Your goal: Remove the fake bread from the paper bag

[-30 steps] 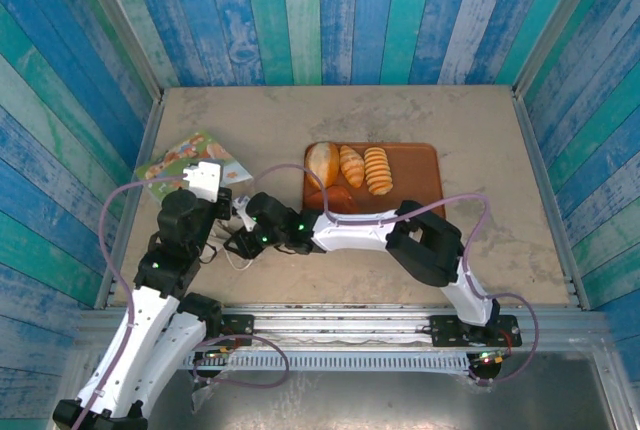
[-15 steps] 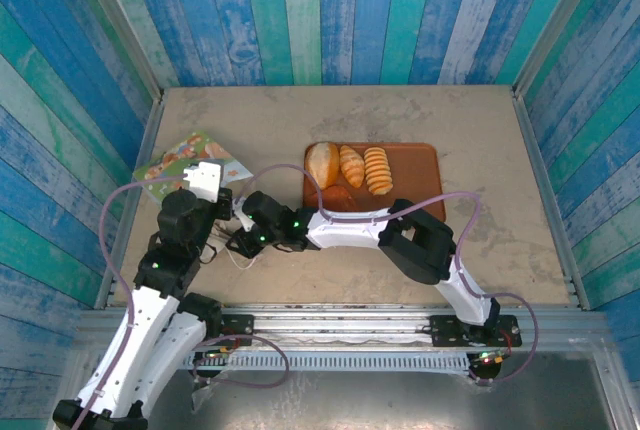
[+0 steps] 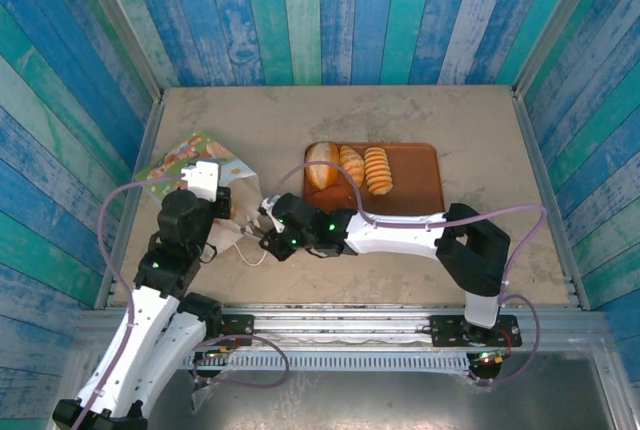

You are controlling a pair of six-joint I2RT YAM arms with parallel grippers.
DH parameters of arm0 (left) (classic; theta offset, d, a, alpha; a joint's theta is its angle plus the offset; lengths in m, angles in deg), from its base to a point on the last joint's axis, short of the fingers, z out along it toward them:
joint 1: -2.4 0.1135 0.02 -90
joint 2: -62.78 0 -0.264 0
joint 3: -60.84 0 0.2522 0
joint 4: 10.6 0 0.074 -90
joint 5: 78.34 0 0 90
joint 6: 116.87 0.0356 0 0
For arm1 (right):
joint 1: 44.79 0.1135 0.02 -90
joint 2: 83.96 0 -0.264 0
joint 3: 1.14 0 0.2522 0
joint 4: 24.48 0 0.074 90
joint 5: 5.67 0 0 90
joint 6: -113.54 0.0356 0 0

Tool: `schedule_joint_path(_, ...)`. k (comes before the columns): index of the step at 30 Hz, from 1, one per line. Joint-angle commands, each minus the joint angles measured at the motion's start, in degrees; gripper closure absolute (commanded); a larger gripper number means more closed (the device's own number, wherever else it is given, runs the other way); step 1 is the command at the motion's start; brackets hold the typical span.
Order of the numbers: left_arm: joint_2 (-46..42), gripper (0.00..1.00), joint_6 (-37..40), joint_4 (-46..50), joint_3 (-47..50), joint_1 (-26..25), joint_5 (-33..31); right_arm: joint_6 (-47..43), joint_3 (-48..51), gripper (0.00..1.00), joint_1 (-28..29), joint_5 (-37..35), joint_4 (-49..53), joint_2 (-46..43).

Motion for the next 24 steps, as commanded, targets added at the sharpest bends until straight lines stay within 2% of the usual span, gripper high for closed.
schedule_joint_path(1, -0.77, 1.0, -0.37, -1.56, 0.03, -0.17, 0.47, -0.77, -0.13, 0.64, -0.22, -2.83, 2.23, 0.05)
schedule_joint_path(4, -0.71, 1.0, -0.16, -1.65, -0.21, -0.15, 0.95, -5.76, -1.85, 0.57, 0.43, -1.67, 2.93, 0.31)
schedule_joint_path(9, -0.44, 1.0, -0.27, -2.2, -0.01, -0.15, 1.54, -16.57, -6.86, 0.52, 3.07, -11.81, 9.16, 1.38)
schedule_joint_path(12, -0.35, 1.0, -0.71, -2.59, 0.21, -0.15, 1.83, -22.42, -8.92, 0.51, 3.84, -16.76, 12.19, 2.41)
schedule_joint_path(17, -0.38, 1.0, -0.74, -2.94, 0.43, -0.16, 1.88, -33.15, -10.32, 0.51, 6.14, -20.29, 12.7, 3.06)
schedule_joint_path(24, -1.12, 1.0, -1.11, -3.01, 0.74, -0.15, 1.65, -41.85, -14.55, 0.56, 8.89, -24.65, 13.72, 6.87)
